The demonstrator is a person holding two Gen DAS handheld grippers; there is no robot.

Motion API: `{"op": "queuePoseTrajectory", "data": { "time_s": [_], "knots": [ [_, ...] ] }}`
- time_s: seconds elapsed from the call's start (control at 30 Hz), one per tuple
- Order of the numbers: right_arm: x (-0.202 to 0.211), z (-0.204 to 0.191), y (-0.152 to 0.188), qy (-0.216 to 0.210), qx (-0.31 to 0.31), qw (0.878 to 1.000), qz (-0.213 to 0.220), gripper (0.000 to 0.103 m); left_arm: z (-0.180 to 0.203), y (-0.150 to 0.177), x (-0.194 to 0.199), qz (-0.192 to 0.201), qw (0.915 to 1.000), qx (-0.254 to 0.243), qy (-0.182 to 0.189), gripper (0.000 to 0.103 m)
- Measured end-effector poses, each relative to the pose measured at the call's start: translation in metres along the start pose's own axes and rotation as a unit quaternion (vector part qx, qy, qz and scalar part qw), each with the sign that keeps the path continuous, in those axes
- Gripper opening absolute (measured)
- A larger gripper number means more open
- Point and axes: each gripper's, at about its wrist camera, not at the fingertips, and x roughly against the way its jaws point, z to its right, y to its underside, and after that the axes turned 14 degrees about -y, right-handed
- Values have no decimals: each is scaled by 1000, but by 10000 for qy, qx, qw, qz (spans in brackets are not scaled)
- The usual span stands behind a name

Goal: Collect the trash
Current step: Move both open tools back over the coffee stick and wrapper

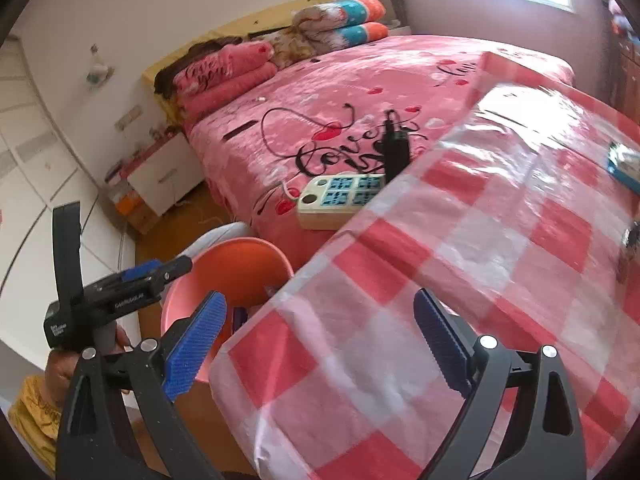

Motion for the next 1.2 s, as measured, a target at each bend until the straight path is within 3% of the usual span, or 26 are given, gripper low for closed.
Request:
{"op": "queuePoseTrajectory", "data": {
  "time_s": [0.67, 0.97, 1.2],
  "knots": [
    [68, 73, 24, -48, -791, 9939, 762, 95, 96, -13, 52, 381, 9945, -964, 181, 83],
    [106, 103, 33, -31, -1059, 9879, 1136, 95, 162, -16, 80, 650, 9851, -1507, 519, 83],
    [145, 131, 35, 198, -1320, 9787, 1557, 95, 223, -13, 97, 834, 9730, -1982, 843, 83]
  ]
}}
